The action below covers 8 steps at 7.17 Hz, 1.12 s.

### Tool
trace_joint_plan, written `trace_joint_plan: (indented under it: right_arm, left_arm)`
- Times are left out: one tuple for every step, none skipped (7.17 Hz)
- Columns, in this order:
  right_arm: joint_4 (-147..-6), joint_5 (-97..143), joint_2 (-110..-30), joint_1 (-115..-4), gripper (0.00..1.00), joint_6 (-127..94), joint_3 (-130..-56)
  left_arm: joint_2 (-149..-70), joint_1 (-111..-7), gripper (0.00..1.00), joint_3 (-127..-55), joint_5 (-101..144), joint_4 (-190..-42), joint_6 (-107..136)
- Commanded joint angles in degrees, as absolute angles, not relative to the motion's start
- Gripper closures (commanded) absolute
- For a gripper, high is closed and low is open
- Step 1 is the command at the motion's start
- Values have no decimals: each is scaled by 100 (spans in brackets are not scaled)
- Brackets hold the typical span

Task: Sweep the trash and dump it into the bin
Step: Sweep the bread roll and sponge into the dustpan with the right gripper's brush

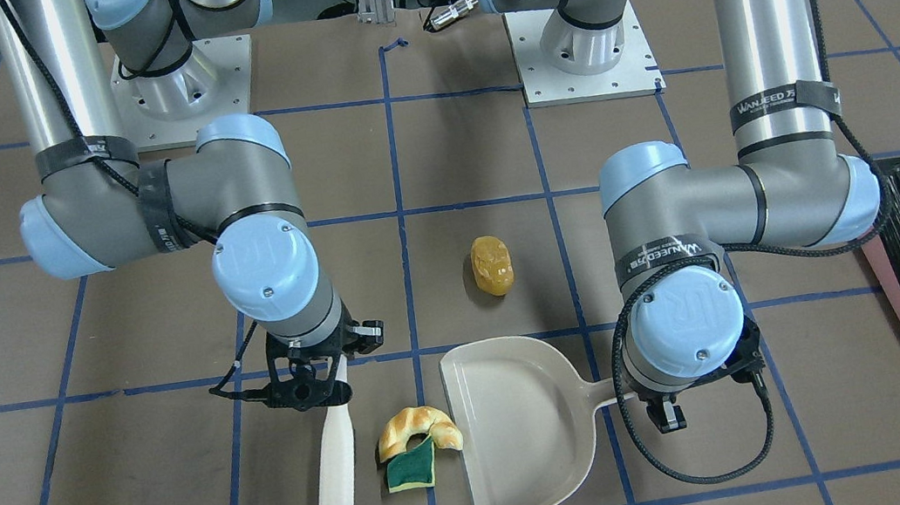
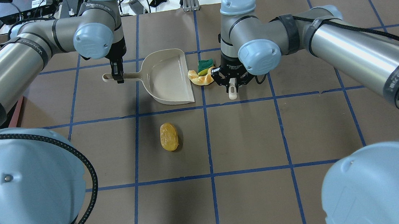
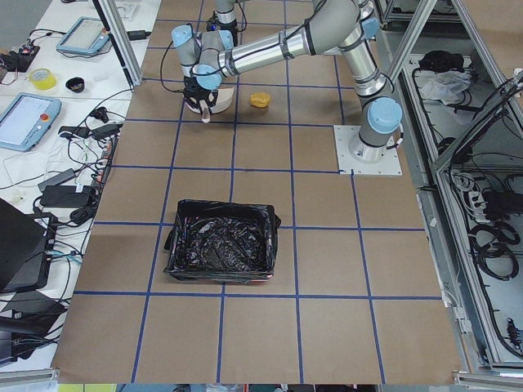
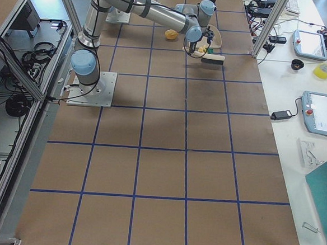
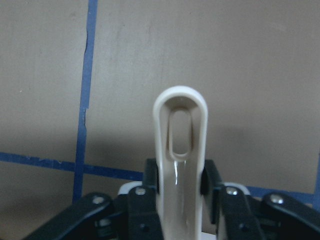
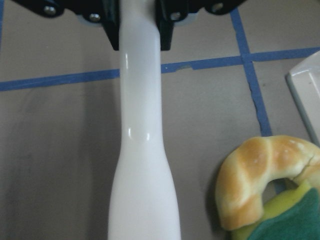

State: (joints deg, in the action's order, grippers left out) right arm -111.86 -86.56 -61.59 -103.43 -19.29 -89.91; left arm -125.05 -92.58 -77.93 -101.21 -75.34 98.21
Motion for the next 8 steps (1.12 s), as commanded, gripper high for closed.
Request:
trace_joint_plan:
  right_arm:
    - [-11197, -8613, -6117, -10625, 100, -2057, -8991]
    - [-11206, -8613, -6126, -10809, 100, -2144, -9000]
    - [-11215, -8613, -6074, -11011, 100, -2388, -9009]
    - [-11224, -8317, -6065, -11074, 100, -2469, -9009]
    - [-11232, -8167, -6073, -11144, 100, -2609, -8965]
    - [-11285, -8156, -6091, -11284, 100, -2741, -8921]
    - [-11242, -8165, -6108, -11372, 100, -2960, -8851]
    - [-11154, -8269, -6169, -11364, 100, -2927, -8824]
  left_arm:
    - [-12463, -9386, 100, -7796, -10099, -7532, 9844]
    - [-12445, -9456, 100, -7778, -10107, -7532, 9852]
    - [-12428, -9501, 100, -7770, -10116, -7532, 9861]
    - [-12445, -9527, 100, -7770, -10099, -7532, 9870]
    - [-12471, -9536, 100, -7770, -10073, -7497, 9896]
    - [-12515, -9536, 100, -7804, -9907, -7462, 9801]
    - [-12542, -9536, 100, -7831, -9705, -7340, 9191]
    - [-12533, -9527, 100, -7892, -9172, -7095, 8793]
